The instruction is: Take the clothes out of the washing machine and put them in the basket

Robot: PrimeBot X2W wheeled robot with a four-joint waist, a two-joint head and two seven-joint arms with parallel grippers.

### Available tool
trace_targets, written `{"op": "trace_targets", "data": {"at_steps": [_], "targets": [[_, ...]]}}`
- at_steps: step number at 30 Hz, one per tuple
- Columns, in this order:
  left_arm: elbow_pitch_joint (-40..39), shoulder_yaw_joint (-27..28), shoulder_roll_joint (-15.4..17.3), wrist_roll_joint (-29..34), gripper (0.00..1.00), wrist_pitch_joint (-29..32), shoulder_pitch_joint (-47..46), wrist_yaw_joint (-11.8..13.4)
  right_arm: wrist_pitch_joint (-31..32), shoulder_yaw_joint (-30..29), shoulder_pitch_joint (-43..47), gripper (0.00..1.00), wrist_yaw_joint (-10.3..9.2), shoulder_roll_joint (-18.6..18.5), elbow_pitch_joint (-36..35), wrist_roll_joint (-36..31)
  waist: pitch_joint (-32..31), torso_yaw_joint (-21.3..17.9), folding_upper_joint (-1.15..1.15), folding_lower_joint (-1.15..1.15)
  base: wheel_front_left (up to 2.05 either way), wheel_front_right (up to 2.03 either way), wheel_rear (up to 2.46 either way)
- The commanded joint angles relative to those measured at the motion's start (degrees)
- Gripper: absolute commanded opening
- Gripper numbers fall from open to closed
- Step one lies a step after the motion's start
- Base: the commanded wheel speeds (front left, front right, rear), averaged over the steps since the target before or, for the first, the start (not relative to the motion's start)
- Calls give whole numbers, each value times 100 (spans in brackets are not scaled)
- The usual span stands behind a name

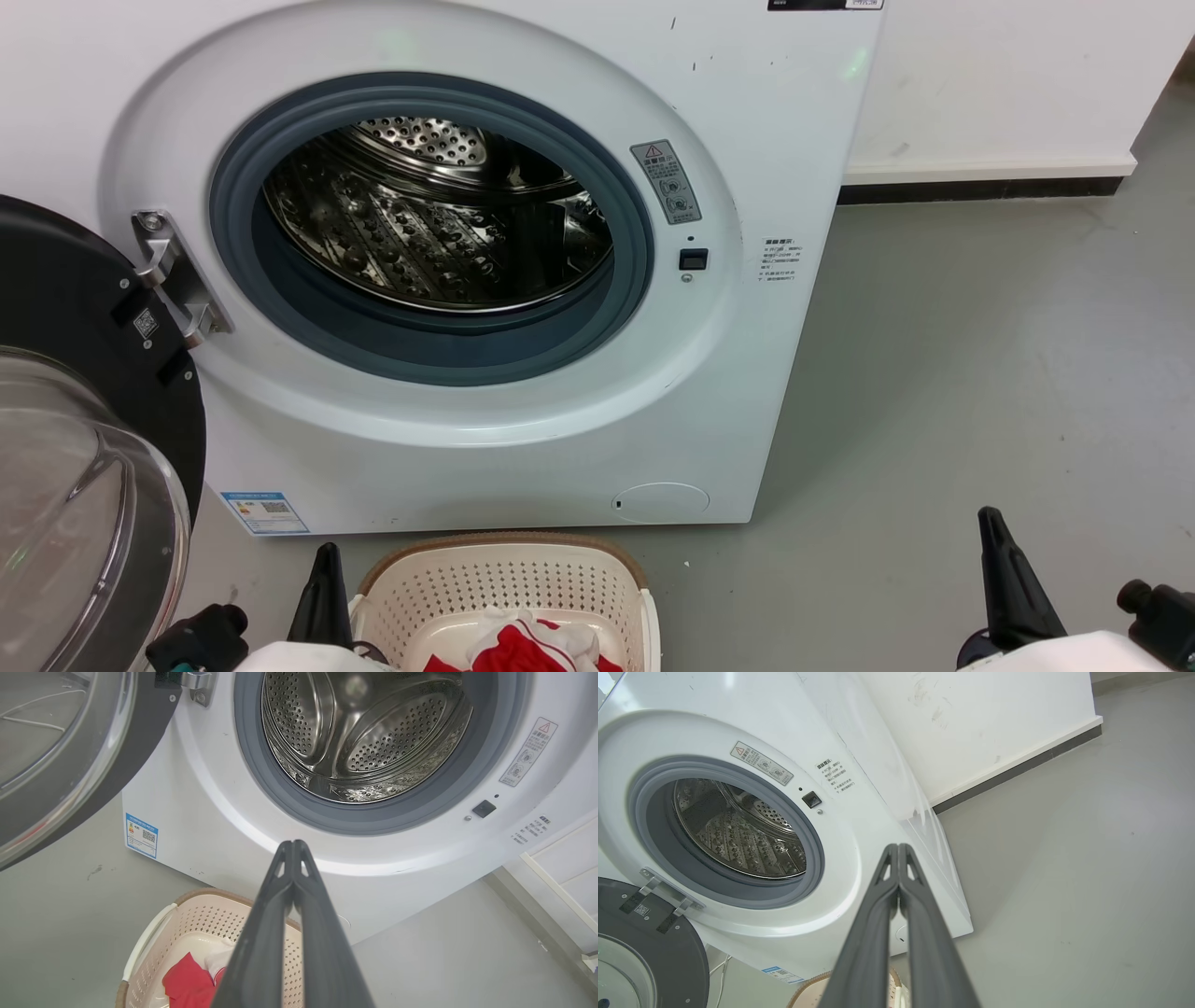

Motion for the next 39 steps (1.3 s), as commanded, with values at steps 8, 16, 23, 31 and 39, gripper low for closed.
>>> {"op": "trace_targets", "data": {"at_steps": [8, 16, 23, 31, 39], "targets": [[9, 104, 3, -834, 0, 198, -298, -132, 167, -15, -317, 0, 0, -80, 26, 881, 7, 15, 0, 0, 0, 0, 0], [65, 166, 3, -1486, 0, 363, -413, -224, 313, -36, -438, 0, 0, -96, 104, 1560, 13, 29, 0, 0, 0, 0, 0], [114, 221, 3, -2012, 0, 492, -502, -301, 439, -58, -548, 0, -1, -105, 165, 2107, 19, 41, 0, 0, 0, 0, 0], [165, 277, 3, -2575, 0, 630, -596, -373, 572, -88, -650, 0, -1, -111, 237, 2680, 26, 56, 0, 0, 0, 0, 0], [216, 325, 3, -3094, 0, 766, -680, -451, 702, -117, -748, 0, -1, -113, 302, 3213, 32, 70, 0, 0, 0, 0, 0]]}}
